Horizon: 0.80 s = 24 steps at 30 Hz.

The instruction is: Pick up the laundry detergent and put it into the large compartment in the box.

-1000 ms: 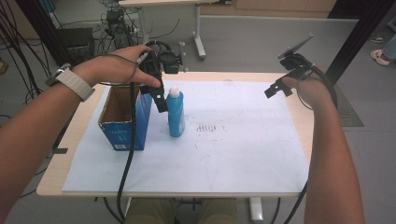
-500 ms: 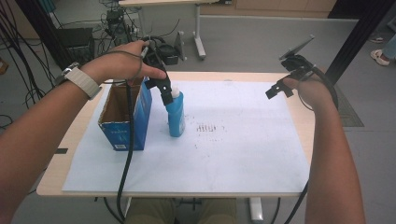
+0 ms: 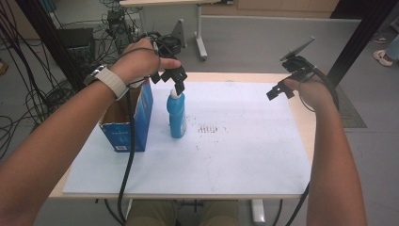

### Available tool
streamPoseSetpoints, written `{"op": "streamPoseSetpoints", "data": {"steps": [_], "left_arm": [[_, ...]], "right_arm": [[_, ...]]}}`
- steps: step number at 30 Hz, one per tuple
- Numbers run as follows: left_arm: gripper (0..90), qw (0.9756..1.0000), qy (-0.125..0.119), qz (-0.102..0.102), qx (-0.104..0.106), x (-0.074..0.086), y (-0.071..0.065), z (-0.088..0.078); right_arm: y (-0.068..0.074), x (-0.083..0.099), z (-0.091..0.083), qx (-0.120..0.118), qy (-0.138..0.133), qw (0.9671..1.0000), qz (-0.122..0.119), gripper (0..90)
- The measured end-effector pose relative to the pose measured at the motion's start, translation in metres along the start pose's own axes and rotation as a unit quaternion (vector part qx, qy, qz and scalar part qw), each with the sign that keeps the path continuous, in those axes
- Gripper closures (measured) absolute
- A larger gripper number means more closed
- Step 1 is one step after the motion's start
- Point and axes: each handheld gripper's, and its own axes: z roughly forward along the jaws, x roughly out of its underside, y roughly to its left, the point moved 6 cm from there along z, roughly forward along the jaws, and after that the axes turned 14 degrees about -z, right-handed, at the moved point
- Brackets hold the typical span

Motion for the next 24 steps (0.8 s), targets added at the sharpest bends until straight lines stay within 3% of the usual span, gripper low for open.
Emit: {"op": "streamPoseSetpoints", "data": {"steps": [2, 6, 9, 14, 20, 24], "left_arm": [[11.5, 0.9999, 0.0, -0.012, 0.005, -0.003, 0.001, 0.002], [11.5, 0.9979, 0.003, -0.065, 0.006, -0.009, 0.001, 0.006], [11.4, 0.9957, 0.008, -0.092, -0.009, -0.014, -0.001, 0.009], [9.7, 0.9938, 0.007, -0.108, -0.026, -0.02, -0.003, 0.017], [9.7, 0.9896, 0.007, -0.143, -0.007, -0.025, 0.001, 0.026], [9.7, 0.988, 0.009, -0.154, -0.011, -0.029, 0.002, 0.03]], "right_arm": [[0.0, 0.001, 0.0, 0.0, -0.001, 1.0, 0.0, 7.5], [-0.001, 0.003, 0.001, -0.001, -0.001, 1.0, 0.002, 7.5], [-0.002, 0.004, 0.001, -0.001, -0.003, 1.0, 0.002, 7.5], [-0.002, 0.006, 0.002, -0.001, -0.004, 1.0, 0.002, 7.6], [-0.003, 0.007, 0.003, -0.001, -0.004, 1.0, 0.002, 7.7], [-0.003, 0.007, 0.003, -0.002, -0.003, 1.0, 0.001, 7.7]]}}
